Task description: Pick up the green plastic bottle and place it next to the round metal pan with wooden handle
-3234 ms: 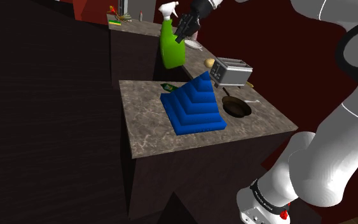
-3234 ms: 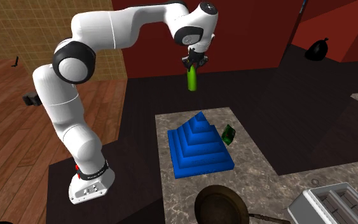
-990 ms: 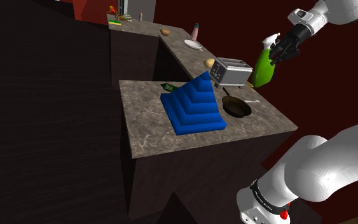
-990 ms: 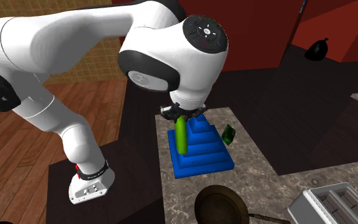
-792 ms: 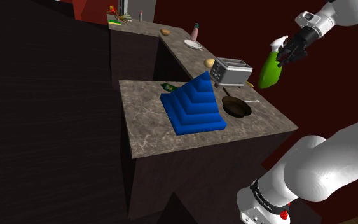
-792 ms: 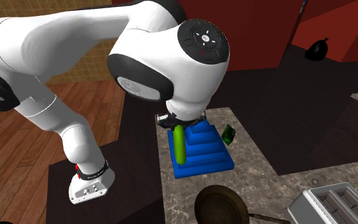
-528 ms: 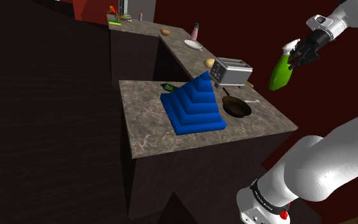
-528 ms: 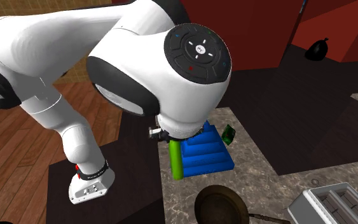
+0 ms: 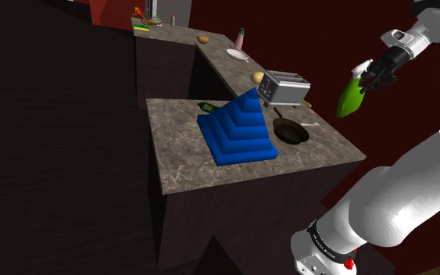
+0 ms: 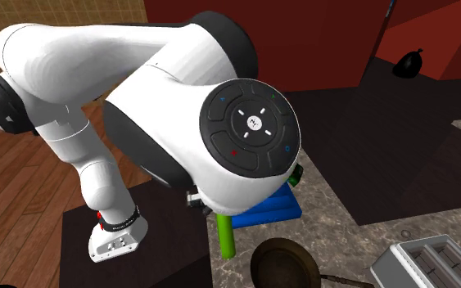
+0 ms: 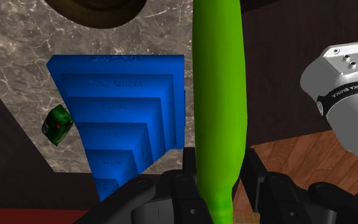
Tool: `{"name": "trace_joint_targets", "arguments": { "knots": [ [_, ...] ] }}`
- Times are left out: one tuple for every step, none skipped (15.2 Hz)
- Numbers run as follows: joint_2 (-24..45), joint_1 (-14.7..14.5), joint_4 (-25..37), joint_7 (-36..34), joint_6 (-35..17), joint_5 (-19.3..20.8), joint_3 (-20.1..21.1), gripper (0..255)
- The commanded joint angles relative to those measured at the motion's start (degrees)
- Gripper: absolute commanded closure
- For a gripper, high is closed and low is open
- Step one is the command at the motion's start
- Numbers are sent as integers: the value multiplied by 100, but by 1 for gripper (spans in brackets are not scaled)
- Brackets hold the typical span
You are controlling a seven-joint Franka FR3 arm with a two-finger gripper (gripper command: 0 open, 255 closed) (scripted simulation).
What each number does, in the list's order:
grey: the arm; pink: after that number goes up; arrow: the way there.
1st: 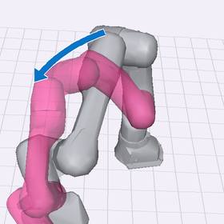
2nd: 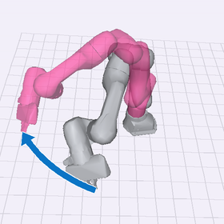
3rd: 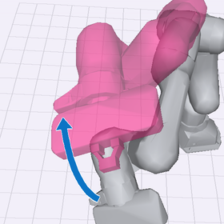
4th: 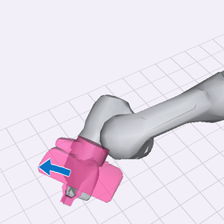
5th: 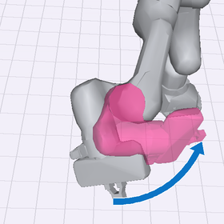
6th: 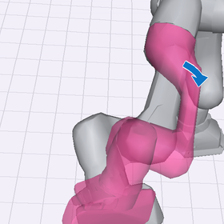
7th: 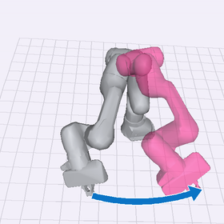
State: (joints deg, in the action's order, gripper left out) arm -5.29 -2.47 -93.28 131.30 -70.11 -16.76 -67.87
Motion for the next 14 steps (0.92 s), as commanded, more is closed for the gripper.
{"name": "trace_joint_targets", "arguments": {
  "knots": [
    [-77, 5, -189, -1, -171, 71, 48, 255],
    [-116, 9, -285, -1, -255, 104, 72, 255],
    [-150, 14, -379, 0, -337, 133, 94, 255],
    [-180, 19, -470, 5, -418, 160, 113, 255],
    [-206, 25, -559, 12, -498, 183, 129, 255],
    [-229, 29, -647, 21, -576, 205, 143, 255],
    [-248, 35, -733, 32, -653, 223, 154, 255],
    [-263, 41, -817, 45, -729, 239, 164, 255],
    [-275, 46, -899, 60, -805, 252, 171, 255],
    [-284, 51, -979, 78, -879, 263, 176, 255],
    [-290, 55, -1058, 97, -953, 272, 178, 255],
    [-293, 59, -1136, 117, -1025, 279, 179, 255],
    [-293, 62, -1211, 140, -1097, 284, 178, 255],
    [-291, 65, -1285, 164, -1169, 286, 175, 255]
  ]
}}
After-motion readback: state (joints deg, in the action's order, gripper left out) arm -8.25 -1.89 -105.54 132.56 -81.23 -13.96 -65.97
